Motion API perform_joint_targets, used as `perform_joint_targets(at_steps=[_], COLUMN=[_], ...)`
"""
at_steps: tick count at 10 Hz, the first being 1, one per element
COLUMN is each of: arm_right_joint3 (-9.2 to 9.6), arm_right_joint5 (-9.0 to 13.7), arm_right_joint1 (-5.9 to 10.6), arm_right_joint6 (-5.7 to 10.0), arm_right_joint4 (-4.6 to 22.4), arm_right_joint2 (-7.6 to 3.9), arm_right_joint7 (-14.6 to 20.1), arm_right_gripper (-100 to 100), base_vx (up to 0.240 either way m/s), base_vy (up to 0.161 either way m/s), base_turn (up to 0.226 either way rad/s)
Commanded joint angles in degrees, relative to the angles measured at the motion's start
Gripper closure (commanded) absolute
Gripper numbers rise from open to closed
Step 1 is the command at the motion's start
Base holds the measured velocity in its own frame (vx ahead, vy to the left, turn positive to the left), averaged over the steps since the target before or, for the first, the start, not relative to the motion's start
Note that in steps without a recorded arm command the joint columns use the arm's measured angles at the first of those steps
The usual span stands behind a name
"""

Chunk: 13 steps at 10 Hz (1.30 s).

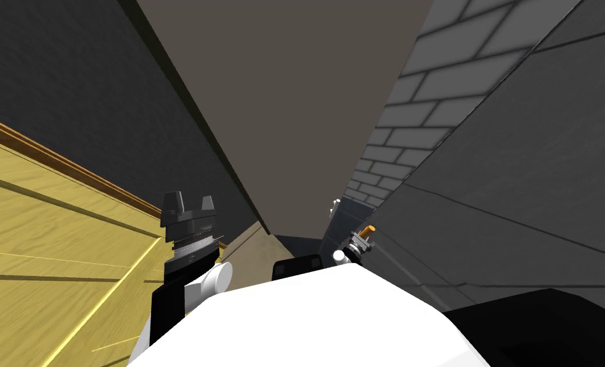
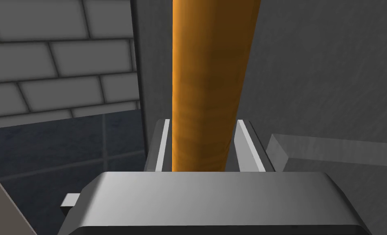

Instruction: Push the door open

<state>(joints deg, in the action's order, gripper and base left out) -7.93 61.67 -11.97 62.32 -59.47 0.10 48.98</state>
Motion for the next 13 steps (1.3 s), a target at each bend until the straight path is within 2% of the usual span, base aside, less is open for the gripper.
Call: perform_joint_targets(at_steps=[1, 3, 7, 8, 9, 11, 12, 13], arm_right_joint3=[-1.71, -2.92, -6.22, -5.68, -7.52, -8.85, -8.85, -9.87], arm_right_joint5=[0.94, 1.91, 4.61, 4.31, 5.65, 6.71, 6.71, 7.53], arm_right_joint1=[-0.13, 0.19, 1.20, 1.05, 0.86, 0.89, 0.89, 0.95], arm_right_joint6=[1.34, 1.81, 3.10, 2.48, 3.88, 4.84, 4.84, 5.59], arm_right_joint4=[0.46, 0.66, 1.19, 0.78, 1.30, 1.71, 1.71, 2.02], arm_right_joint2=[-0.14, 0.34, 2.31, 2.21, 0.52, -0.43, -0.43, -1.01], arm_right_joint7=[-0.13, -0.51, -1.56, -1.78, -2.16, -2.49, -2.49, -2.74], arm_right_gripper=[100, 100, 100, 100, 100, 100, 100, 100], base_vx=[0.098, 0.095, 0.150, 0.079, -0.030, -0.061, -0.032, -0.029], base_vy=[-0.064, -0.077, -0.106, -0.047, -0.094, -0.141, -0.126, -0.110], base_turn=[0.030, 0.021, 0.029, -0.013, 0.162, 0.151, 0.049, 0.095])
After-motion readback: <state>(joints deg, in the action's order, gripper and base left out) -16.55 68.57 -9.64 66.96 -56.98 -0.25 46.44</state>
